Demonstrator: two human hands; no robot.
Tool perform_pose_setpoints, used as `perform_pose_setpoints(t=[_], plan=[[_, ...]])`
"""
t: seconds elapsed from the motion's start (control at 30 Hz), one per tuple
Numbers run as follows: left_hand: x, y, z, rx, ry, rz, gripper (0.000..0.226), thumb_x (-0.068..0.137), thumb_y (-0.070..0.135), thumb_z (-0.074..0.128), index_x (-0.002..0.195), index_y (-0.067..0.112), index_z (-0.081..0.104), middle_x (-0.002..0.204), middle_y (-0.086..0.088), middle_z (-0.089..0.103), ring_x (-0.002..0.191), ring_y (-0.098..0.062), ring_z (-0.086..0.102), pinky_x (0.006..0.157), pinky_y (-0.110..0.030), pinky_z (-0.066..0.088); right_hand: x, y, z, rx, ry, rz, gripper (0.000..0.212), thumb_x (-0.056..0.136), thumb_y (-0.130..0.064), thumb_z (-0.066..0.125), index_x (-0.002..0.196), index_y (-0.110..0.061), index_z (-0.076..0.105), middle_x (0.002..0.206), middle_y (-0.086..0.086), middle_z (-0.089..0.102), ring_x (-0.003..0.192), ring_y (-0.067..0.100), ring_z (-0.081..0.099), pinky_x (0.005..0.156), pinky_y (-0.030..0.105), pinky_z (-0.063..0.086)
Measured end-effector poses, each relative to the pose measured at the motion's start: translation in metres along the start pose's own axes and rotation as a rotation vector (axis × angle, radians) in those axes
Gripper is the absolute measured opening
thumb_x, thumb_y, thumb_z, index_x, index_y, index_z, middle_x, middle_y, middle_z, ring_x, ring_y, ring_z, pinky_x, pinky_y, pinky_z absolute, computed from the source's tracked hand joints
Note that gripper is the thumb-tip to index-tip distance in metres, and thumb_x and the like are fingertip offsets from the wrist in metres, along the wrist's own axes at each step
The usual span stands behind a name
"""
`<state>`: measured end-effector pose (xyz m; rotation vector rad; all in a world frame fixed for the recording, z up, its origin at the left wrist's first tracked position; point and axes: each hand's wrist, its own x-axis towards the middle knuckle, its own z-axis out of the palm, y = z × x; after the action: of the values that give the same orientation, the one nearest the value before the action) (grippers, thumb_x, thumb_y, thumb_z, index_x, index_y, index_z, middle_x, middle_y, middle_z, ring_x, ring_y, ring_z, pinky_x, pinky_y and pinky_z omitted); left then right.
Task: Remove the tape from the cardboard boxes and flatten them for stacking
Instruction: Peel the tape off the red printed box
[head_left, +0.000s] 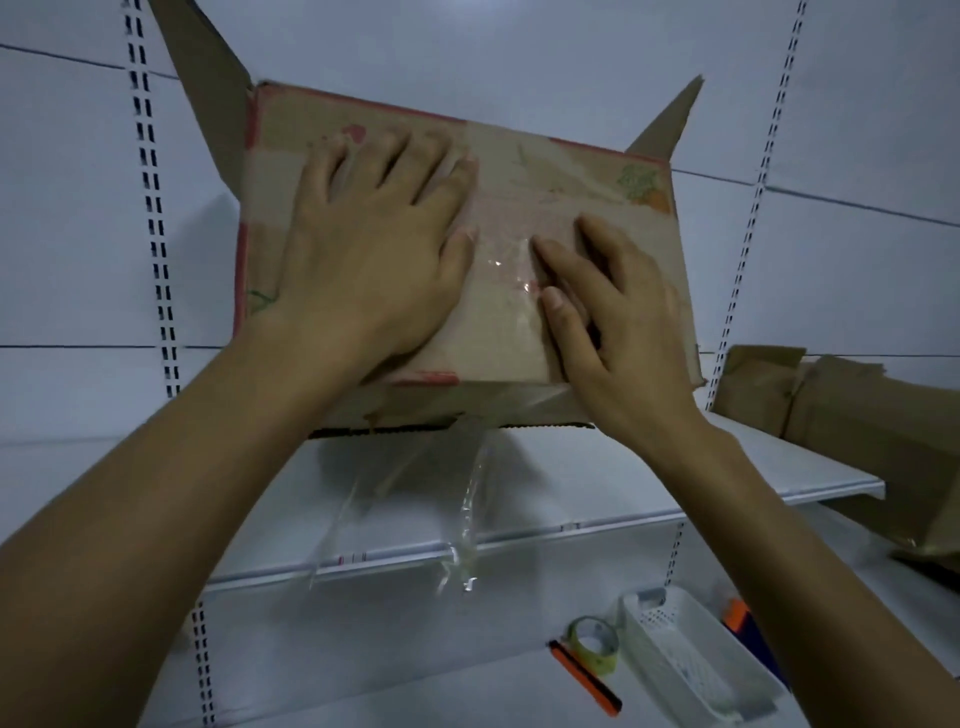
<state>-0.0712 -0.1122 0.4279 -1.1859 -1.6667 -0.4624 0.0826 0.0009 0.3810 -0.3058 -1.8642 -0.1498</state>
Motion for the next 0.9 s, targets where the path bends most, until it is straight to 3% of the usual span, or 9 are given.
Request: perform_pose_setpoints(t=[0.17, 0.33, 0.5, 0.7, 0.9], plan=[[0.009, -0.006, 0.006, -0.009, -0.004, -0.021, 0.055, 0.098, 0.044, 0.019, 0.149, 0.023, 0.024, 0.157, -0.001, 0.022, 0.143, -0.022, 0.016, 0.114, -0.049, 0.009, 0.026, -0.006, 0.002, -0.012, -0.079, 0.034, 0.044, 0.09, -0.027, 0.046, 0.133, -0.02, 0.054, 0.139, 0.008, 0.046, 0.129, 0.024, 0.04, 0.106, 0.048, 0.031], [-0.001, -0.003, 0.01, -0.008, 0.013, -0.046, 0.06, 0.093, 0.045, 0.019, 0.147, 0.023, 0.028, 0.155, 0.0, 0.027, 0.142, -0.022, 0.02, 0.113, -0.046, 0.01, 0.025, 0.0, 0.012, 0.025, 0.013, -0.086, 0.025, 0.09, -0.018, 0.059, 0.112, -0.012, 0.069, 0.124, 0.013, 0.059, 0.115, 0.03, 0.054, 0.091, 0.049, 0.044], [-0.003, 0.001, 0.013, -0.017, 0.021, -0.047, 0.059, 0.092, 0.044, 0.022, 0.146, 0.022, 0.031, 0.154, -0.001, 0.029, 0.142, -0.022, 0.022, 0.113, -0.046, 0.011, 0.022, 0.007, 0.016, 0.049, 0.093, -0.137, 0.013, 0.087, -0.013, 0.064, 0.096, -0.008, 0.071, 0.103, 0.009, 0.063, 0.097, 0.027, 0.059, 0.079, 0.048, 0.047], [0.001, -0.004, 0.013, -0.025, 0.025, -0.05, 0.06, 0.092, 0.046, 0.021, 0.147, 0.022, 0.03, 0.154, -0.001, 0.028, 0.142, -0.021, 0.021, 0.112, -0.047, 0.012, 0.031, 0.005, 0.014, 0.038, 0.053, -0.144, 0.019, 0.09, -0.017, 0.063, 0.104, -0.008, 0.072, 0.101, 0.01, 0.062, 0.095, 0.026, 0.058, 0.079, 0.044, 0.048], [-0.005, 0.001, 0.016, -0.001, 0.028, -0.054, 0.06, 0.092, 0.046, 0.02, 0.147, 0.021, 0.029, 0.154, -0.002, 0.027, 0.142, -0.022, 0.02, 0.112, -0.048, 0.012, 0.039, 0.006, 0.005, 0.004, -0.041, -0.094, 0.009, 0.086, -0.018, 0.068, 0.092, -0.015, 0.074, 0.093, 0.001, 0.061, 0.091, 0.012, 0.049, 0.08, 0.026, 0.038]])
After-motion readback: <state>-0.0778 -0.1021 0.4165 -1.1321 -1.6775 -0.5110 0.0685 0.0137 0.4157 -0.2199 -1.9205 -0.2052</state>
